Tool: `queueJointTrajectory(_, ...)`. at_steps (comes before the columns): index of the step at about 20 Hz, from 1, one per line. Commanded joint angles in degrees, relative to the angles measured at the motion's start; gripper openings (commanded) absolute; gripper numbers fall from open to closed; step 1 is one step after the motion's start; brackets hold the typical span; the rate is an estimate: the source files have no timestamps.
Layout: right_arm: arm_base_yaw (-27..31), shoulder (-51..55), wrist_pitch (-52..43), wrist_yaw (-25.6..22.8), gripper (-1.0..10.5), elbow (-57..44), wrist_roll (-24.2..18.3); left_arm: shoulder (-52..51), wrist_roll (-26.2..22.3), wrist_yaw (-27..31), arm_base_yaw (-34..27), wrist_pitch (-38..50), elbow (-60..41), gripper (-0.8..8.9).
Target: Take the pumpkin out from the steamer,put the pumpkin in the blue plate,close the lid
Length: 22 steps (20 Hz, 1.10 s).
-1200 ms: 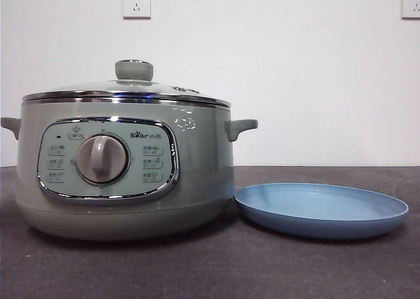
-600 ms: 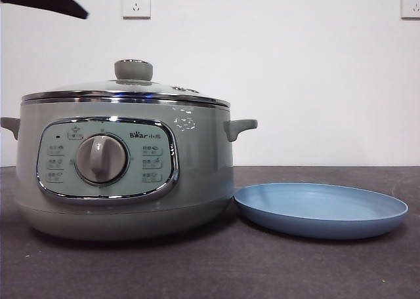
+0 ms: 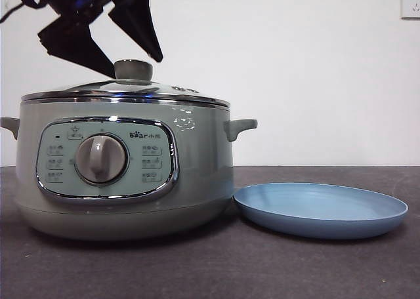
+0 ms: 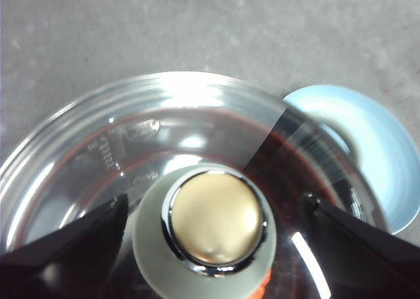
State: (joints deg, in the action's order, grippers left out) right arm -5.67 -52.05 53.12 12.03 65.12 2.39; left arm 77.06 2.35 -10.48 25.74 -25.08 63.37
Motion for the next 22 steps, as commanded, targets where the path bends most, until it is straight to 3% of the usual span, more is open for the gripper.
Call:
queueJointTrajectory(1, -0.02, -0.02, -0.17, 0.07, 4.7, 0.20, 0.52, 0.44, -1.14, -0.04, 0.24, 0.57, 0.00, 4.37)
queueJointTrajectory(4, -0.02, -0.02, -0.17, 0.04, 4.7, 0.17, 0.52, 0.52, -1.84, -0.04, 0.22, 0.46, 0.00, 4.31)
queueJointTrajectory(5, -0.02, -0.02, -0.17, 0.04, 4.7, 0.17, 0.52, 0.52, -2.32, -0.07, 0.22, 0.13, 0.00, 3.90)
queueJointTrajectory(12, -0.02, -0.04, -0.15, 0.04, 4.7, 0.20, 0.52, 0.55, -4.31, -0.15, 0.24, -0.68, 0.00, -0.18)
queueJointTrajectory(22, -0.02, -0.13, -0.35, 0.00, 4.7, 0.17, 2.29, -2.43, -3.65, -0.02, 0.09, 0.11, 2.64, -0.09)
